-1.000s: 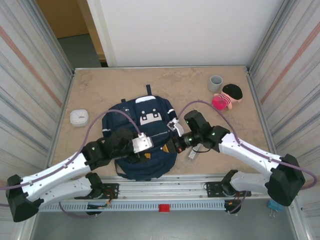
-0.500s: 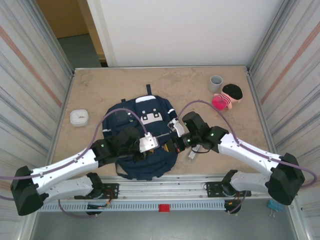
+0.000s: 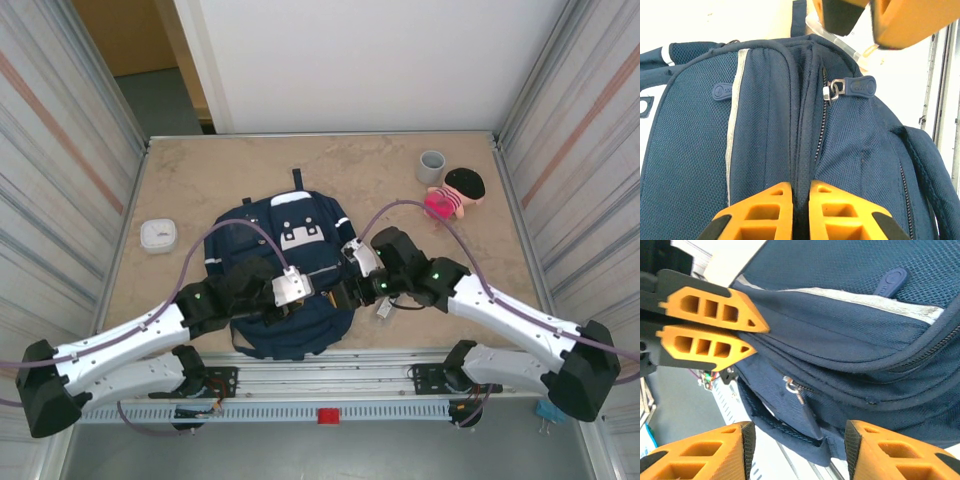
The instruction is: Pack the student bag
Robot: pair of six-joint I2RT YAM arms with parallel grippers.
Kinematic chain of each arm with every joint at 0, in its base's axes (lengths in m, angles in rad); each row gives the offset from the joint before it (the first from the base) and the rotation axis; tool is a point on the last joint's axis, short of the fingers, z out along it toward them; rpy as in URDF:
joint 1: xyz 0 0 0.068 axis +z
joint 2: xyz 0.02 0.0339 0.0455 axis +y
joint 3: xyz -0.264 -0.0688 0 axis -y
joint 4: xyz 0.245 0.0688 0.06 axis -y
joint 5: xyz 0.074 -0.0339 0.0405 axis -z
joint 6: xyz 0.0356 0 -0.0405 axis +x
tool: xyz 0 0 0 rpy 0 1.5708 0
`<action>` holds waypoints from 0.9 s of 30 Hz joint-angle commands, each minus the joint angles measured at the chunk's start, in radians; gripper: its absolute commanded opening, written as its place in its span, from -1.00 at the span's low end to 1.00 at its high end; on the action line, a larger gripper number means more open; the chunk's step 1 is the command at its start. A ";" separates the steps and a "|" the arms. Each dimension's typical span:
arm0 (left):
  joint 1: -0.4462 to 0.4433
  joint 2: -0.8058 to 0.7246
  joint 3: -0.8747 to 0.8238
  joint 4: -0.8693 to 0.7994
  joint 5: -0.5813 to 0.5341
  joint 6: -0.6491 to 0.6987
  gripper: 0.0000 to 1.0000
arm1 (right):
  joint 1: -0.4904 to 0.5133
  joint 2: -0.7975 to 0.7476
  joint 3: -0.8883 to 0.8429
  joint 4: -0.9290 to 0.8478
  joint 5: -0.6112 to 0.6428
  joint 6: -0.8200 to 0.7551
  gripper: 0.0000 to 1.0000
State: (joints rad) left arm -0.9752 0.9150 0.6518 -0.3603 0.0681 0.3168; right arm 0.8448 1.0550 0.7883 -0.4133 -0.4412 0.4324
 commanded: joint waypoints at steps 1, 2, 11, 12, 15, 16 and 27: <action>0.003 -0.030 -0.006 0.069 0.031 -0.007 -0.80 | 0.016 -0.026 -0.031 0.004 0.000 0.007 0.03; 0.003 -0.030 -0.005 0.071 0.031 -0.007 -0.80 | 0.016 -0.026 -0.040 0.027 -0.010 0.021 0.03; 0.004 -0.059 -0.012 0.083 0.040 -0.007 -0.80 | -0.006 0.070 -0.057 0.148 -0.106 0.050 -0.01; 0.006 -0.062 -0.012 0.083 0.040 -0.009 -0.80 | -0.006 0.080 -0.060 0.162 -0.115 0.051 -0.02; 0.009 -0.069 -0.012 0.087 0.047 -0.009 -0.81 | -0.006 0.096 -0.062 0.197 -0.140 0.059 -0.03; 0.009 -0.071 -0.012 0.087 0.047 -0.010 -0.81 | -0.004 0.099 -0.061 0.208 -0.150 0.062 -0.04; 0.015 -0.062 -0.010 0.108 0.059 -0.008 -0.81 | 0.038 0.090 -0.029 0.164 -0.027 0.063 -0.35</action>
State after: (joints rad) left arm -0.9619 0.8730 0.6296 -0.3473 0.0853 0.3168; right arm 0.8608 1.1500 0.7300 -0.2504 -0.5129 0.4965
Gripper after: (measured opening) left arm 0.094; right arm 0.327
